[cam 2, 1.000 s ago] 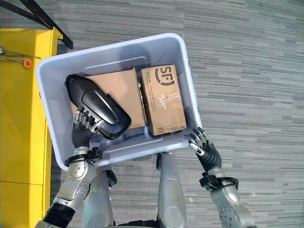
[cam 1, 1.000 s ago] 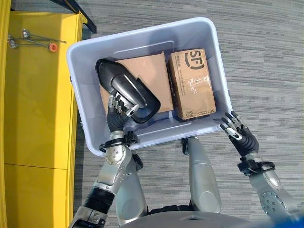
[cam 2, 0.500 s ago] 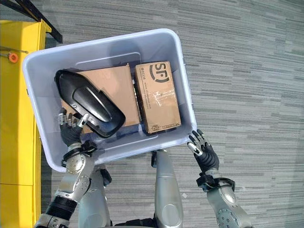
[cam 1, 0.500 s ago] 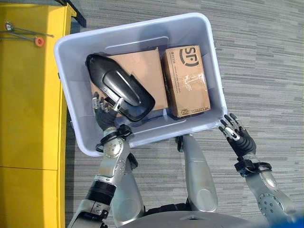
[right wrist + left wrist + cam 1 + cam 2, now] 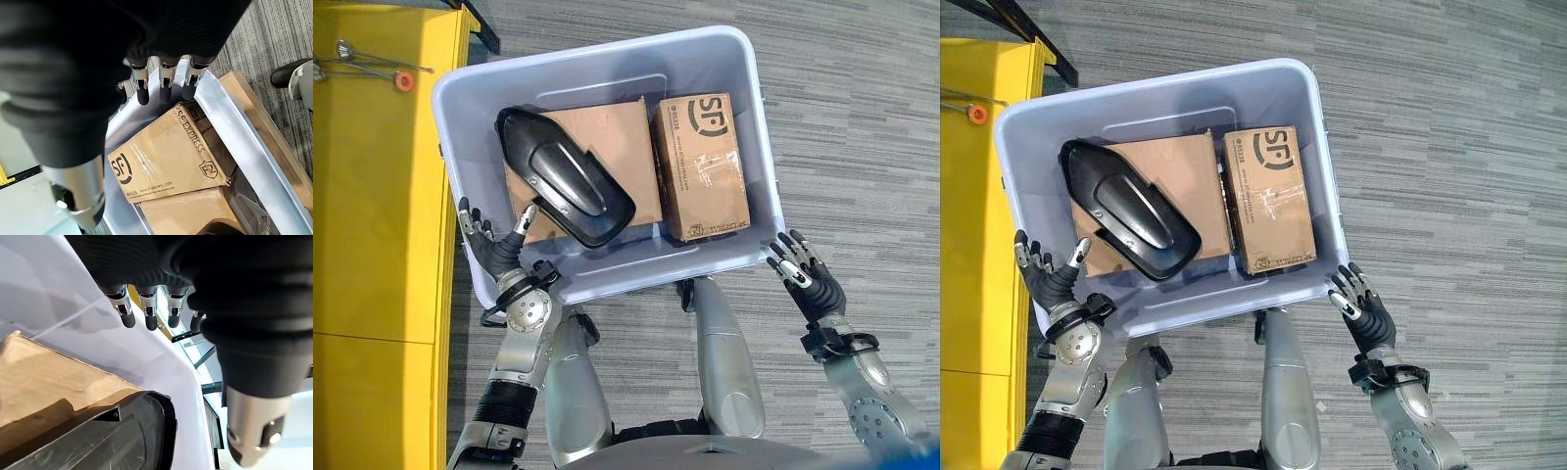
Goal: Move parts from the plastic box to the shelf.
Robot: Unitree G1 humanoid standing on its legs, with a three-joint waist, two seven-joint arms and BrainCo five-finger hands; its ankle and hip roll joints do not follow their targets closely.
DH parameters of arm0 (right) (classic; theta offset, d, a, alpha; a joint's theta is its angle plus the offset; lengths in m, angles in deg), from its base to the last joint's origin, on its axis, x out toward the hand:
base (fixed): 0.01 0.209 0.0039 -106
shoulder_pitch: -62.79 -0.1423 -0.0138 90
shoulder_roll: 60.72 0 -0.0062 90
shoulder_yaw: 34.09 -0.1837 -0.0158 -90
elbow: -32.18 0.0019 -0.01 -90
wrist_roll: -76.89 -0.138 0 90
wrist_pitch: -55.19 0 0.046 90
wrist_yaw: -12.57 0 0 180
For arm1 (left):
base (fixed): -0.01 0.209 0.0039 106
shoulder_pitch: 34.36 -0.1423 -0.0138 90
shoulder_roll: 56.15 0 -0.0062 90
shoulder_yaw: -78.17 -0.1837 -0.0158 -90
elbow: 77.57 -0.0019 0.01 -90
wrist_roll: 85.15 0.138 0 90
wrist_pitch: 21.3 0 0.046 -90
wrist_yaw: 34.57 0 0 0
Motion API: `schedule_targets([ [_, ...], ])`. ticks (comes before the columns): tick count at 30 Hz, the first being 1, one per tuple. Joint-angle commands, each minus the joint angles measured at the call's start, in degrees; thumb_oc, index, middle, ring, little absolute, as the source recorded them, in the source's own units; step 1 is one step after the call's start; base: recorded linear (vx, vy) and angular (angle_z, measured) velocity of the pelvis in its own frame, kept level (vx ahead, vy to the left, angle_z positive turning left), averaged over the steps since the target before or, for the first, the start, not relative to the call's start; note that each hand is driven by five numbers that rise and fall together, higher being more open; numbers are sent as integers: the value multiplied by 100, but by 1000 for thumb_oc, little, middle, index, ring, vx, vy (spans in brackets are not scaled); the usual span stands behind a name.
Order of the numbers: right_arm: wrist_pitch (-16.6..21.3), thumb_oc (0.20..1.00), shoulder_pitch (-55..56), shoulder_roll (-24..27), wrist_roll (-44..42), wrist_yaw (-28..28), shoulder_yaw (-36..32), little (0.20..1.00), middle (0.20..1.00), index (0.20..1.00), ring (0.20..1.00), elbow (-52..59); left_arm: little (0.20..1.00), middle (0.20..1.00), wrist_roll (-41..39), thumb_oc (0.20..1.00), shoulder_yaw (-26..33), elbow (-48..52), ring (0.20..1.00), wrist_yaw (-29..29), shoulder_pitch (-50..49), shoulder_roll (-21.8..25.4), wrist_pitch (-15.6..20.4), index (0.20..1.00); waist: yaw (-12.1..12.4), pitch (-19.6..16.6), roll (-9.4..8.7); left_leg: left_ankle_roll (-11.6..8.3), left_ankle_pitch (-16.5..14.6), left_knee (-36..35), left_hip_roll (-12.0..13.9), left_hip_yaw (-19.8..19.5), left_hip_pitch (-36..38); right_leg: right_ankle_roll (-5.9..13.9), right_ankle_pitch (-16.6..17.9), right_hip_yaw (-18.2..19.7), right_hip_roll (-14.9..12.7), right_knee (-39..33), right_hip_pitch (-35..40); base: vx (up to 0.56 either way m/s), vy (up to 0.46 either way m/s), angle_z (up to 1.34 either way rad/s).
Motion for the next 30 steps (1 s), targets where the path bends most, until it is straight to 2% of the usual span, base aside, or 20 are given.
schedule_targets([
  [1,264,1000,-47,-25,-113,-44,-148,1000,1000,1000,1000,193,1000,1000,207,1000,297,194,1000,114,106,390,197,1000,-15,68,-342,-697,-360,506,659,-435,572,443,1718,-84,-178,-2206,1097,14,-7,-4],
  [11,332,1000,-20,-8,-189,-6,-95,1000,1000,1000,1000,202,1000,1000,11,1000,-69,-591,1000,175,684,258,131,1000,-152,75,-498,-686,-410,613,678,-456,391,428,1725,-45,-139,-2131,920,3,-3,3],
  [16,377,1000,-51,31,-236,29,3,1000,1000,1000,1000,166,1000,1000,-122,1000,-291,-1356,1000,317,1308,128,94,1000,-276,30,-610,-693,-445,654,691,-457,308,422,1748,-13,-108,-2136,840,0,1,-1],
  [18,385,1000,-47,53,-293,15,89,1000,1000,1000,1000,152,1000,1000,-456,1000,-227,-2043,1000,503,1685,11,166,1000,-349,-11,-680,-706,-462,683,707,-445,278,426,1765,6,-89,-2130,794,0,0,0],
  [19,385,1000,-51,54,-293,15,89,1000,1000,1000,1000,151,1000,1000,-462,1000,-226,-2056,1000,499,1696,13,174,1000,-351,-9,-680,-706,-462,684,707,-446,276,426,1765,6,-89,-2129,792,0,0,0],
  [21,408,1000,-74,99,-376,52,205,1000,1000,1000,1000,183,1000,1000,-1077,1000,-31,-2824,1000,656,2117,-76,329,1000,-431,-59,-722,-720,-496,716,733,-420,248,432,1775,33,-65,-2124,736,0,0,0],
  [23,412,1000,-88,119,-370,86,230,1000,1000,1000,1000,188,1000,1000,-1267,1000,26,-3054,1000,684,2258,-70,381,1000,-453,-70,-732,-724,-509,722,739,-416,241,437,1779,42,-60,-2116,709,0,0,0],
  [26,411,1000,-126,194,-290,144,312,1000,1000,1000,1000,167,1000,1000,-1458,1000,56,-3864,1000,779,2651,13,191,1000,-531,-100,-734,-725,-554,802,759,-419,185,436,1777,75,-42,-2069,642,2,12,-4],
  [30,424,1000,-193,325,-280,168,398,1000,1000,1000,1000,206,1000,1000,-2014,1000,253,-4769,1000,693,3064,47,157,1000,-596,-123,-722,-734,-602,867,778,-413,153,440,1761,99,-33,-2018,591,5,16,-11],
])
